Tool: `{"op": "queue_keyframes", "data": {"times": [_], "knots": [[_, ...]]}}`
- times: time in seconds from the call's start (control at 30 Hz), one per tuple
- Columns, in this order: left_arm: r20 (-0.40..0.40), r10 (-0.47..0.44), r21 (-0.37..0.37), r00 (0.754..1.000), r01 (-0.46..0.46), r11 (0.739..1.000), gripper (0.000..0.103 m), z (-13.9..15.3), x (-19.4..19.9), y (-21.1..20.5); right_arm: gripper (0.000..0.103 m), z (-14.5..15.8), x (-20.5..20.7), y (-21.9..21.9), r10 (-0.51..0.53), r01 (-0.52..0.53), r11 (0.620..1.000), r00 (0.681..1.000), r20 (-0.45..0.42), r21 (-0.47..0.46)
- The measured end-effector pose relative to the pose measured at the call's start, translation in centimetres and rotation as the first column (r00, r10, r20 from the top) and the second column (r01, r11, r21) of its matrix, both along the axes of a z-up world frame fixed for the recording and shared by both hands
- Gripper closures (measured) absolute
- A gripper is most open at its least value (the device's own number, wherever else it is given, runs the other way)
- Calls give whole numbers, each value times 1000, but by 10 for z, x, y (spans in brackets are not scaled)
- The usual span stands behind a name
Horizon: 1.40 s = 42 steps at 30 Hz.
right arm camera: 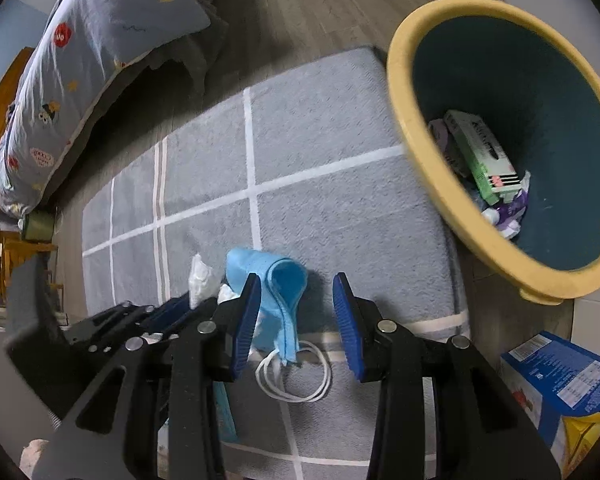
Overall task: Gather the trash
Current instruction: 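Grasp the blue face mask with the right gripper while the left grasps the white tissue, then carry the white tissue with the left gripper while the right carries the blue mask to the bin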
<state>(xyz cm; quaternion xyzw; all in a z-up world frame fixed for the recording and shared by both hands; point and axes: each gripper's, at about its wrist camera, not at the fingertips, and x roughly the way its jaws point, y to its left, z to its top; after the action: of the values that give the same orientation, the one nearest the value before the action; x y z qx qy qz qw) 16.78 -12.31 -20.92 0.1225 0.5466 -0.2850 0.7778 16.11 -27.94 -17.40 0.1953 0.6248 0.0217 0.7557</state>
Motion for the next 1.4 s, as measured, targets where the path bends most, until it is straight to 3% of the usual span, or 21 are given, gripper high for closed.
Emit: {"op": "queue_keyframes", "data": {"times": [0.23, 0.43, 0.47, 0.5, 0.6, 0.73, 0.93, 1.03, 1.4], "knots": [[29, 116, -41, 993, -115, 993, 89, 25, 15, 47, 66, -4, 4, 10, 13, -13, 1000, 1000, -2, -1], [15, 187, -24, 982, -186, 982, 89, 17, 24, 67, 66, -13, 9, 24, 51, -51, 998, 999, -12, -42], [13, 189, -19, 982, -189, 982, 89, 15, 24, 66, 75, -13, 11, 26, 59, -59, 997, 998, -12, -40], [13, 188, -18, 982, -187, 982, 89, 15, 25, 65, 90, -11, 12, 27, 64, -64, 997, 998, -7, -45], [30, 174, -12, 984, -174, 985, 89, 17, 27, 59, 97, 3, 15, 29, 71, -69, 997, 997, 41, -35], [53, 170, -10, 984, -170, 985, 89, 21, 25, 50, 98, 20, 15, 27, 63, -63, 998, 994, 86, -3], [102, 162, -2, 981, -163, 987, 89, 31, 21, 45, 98, 59, 15, 27, 106, -92, 992, 978, 182, -87], [114, 165, -12, 980, -165, 986, 89, 36, 21, 45, 98, 71, 12, 23, 105, -90, 992, 972, 210, -83], [167, 137, -8, 976, -137, 990, 89, 56, 10, 31, 98, 92, 1, 11, 93, -78, 994, 969, 230, -73]]}}
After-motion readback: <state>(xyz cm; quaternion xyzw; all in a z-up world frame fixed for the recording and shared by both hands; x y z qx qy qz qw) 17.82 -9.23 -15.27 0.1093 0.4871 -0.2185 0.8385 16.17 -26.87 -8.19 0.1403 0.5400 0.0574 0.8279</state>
